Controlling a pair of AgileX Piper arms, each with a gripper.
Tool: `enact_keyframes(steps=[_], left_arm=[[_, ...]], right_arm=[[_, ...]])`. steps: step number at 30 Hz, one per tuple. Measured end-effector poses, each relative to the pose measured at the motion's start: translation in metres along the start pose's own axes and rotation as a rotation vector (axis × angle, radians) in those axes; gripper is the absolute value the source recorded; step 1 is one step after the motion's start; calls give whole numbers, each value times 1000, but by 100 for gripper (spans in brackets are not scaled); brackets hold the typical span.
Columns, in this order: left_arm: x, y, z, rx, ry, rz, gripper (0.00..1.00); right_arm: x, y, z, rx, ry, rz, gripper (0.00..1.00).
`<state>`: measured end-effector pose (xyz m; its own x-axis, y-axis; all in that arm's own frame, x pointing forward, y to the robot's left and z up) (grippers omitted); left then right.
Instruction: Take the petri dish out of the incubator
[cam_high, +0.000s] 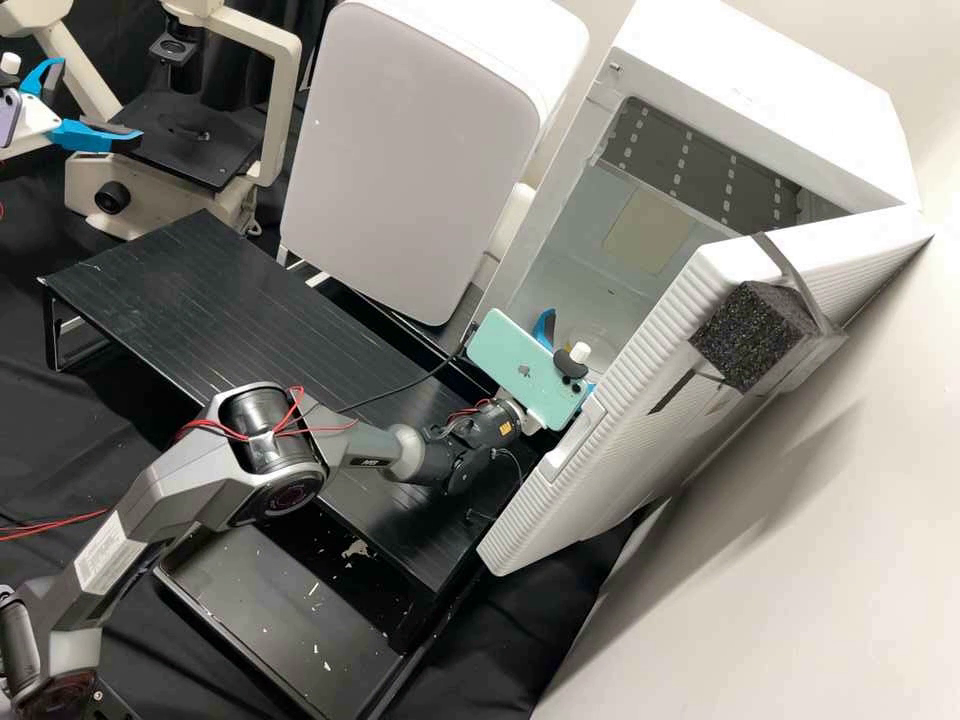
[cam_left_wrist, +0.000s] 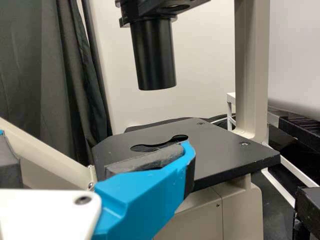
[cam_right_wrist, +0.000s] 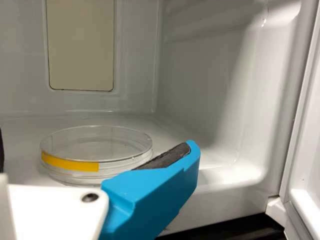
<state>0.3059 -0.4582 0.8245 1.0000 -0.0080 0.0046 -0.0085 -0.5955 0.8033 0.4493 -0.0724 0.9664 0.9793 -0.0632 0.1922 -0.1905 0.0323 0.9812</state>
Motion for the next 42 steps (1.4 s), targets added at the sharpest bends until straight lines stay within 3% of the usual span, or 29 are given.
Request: enact_keyframes(steps=[7, 11, 30, 31, 42], left_arm=[[0, 0, 0, 0, 0, 0, 100], [0, 0, 0, 0, 0, 0, 100], [0, 0, 0, 0, 0, 0, 100], [0, 0, 0, 0, 0, 0, 100], [0, 0, 0, 0, 0, 0, 100]], right_arm=[[0, 0, 0, 2, 0, 0, 100], [3, 1, -1, 29, 8, -4, 100], [12, 0, -3, 30, 14, -70, 100], [12, -1, -3, 31, 15, -73, 0], [12, -2, -3, 46, 4, -99, 0]])
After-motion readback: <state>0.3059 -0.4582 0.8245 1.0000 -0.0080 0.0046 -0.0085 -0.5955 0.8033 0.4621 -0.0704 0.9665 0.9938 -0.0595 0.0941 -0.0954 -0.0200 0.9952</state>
